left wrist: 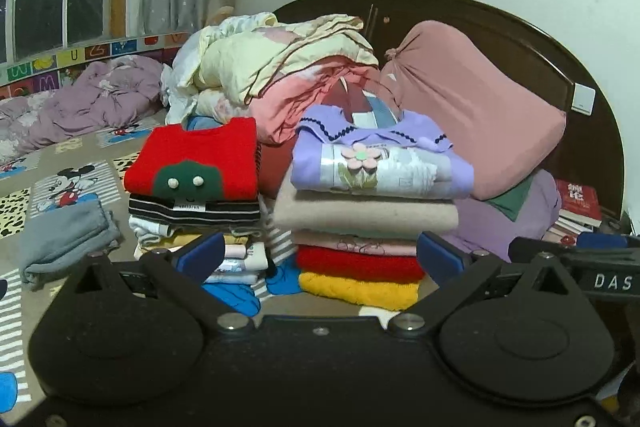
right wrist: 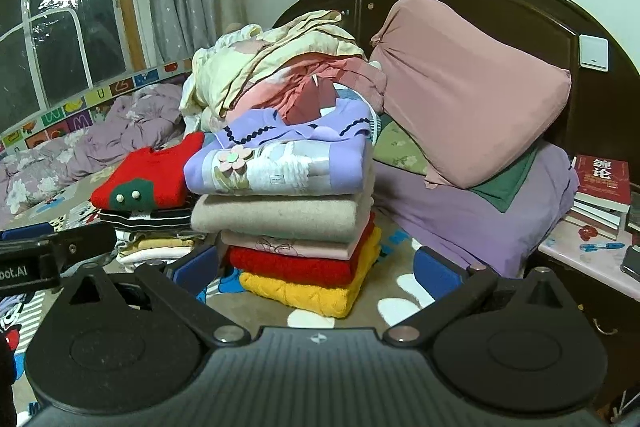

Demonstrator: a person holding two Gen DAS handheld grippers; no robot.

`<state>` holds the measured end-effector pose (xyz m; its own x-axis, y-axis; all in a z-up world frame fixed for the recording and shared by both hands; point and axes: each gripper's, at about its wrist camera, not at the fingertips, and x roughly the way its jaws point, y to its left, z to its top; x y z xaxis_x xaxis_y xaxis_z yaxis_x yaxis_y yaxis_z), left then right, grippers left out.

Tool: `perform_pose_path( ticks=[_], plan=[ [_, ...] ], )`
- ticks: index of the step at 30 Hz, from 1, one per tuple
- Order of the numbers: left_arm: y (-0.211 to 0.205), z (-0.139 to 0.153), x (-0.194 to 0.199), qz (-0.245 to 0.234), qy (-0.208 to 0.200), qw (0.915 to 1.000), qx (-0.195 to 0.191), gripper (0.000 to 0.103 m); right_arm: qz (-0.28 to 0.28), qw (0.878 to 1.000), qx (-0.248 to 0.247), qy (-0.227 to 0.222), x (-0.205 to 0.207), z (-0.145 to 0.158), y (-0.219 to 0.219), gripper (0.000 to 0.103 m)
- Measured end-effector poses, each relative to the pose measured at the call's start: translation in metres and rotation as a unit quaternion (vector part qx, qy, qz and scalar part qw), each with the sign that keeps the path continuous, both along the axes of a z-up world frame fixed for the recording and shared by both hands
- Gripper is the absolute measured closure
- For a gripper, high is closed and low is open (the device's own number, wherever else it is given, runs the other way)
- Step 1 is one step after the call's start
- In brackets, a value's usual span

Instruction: Fold clothes

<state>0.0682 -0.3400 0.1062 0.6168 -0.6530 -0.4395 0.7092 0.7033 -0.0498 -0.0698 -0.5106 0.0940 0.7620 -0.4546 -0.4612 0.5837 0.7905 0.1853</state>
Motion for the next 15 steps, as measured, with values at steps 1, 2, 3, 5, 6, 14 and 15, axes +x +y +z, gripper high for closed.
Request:
perform_pose_path(
  ticks=[1,2,3,5,6,14,15],
  plan=[
    [0.0,-0.0007,0.0,-0.002,0.002,1.0,0.001,0.0,-0.001,1.0,-0.001,0.001,0.0,0.0002,0.0006,0.0],
    [0.0003,-0.0014,0.0,-0.004,0.003,1.0,0.001,0.0,-0.002,1.0,-0.001,0.002,0.0,0.0004,0.0011,0.0],
    [0.0003,-0.0022,-0.0003,-0.004,0.003,1.0,0.002,0.0,-0.002,1.0,-0.002,0.003,0.0,0.0006,0.0018,0.0],
    [0.0002,-0.0041,-0.0001,-0.005,0.003,1.0,0.005,0.0,-0.002,1.0,-0.003,0.003,0.0004,0.0012,0.0034,0.0],
    [0.0005,-0.005,0.0002,-0.005,0.005,1.0,0.005,0.0,-0.002,1.0,-0.004,0.004,0.0006,0.0013,0.0043,0.0],
    [0.0011,-0.0062,-0.0041,-0.023,0.003,0.9997,0.001,0.0,-0.001,1.0,-0.005,0.01,0.0028,0.001,0.0092,0.0],
    [0.001,-0.006,-0.0048,-0.024,0.002,0.9997,0.0,0.0,-0.001,1.0,-0.005,0.011,0.0029,0.0009,0.0096,0.0]
  ],
)
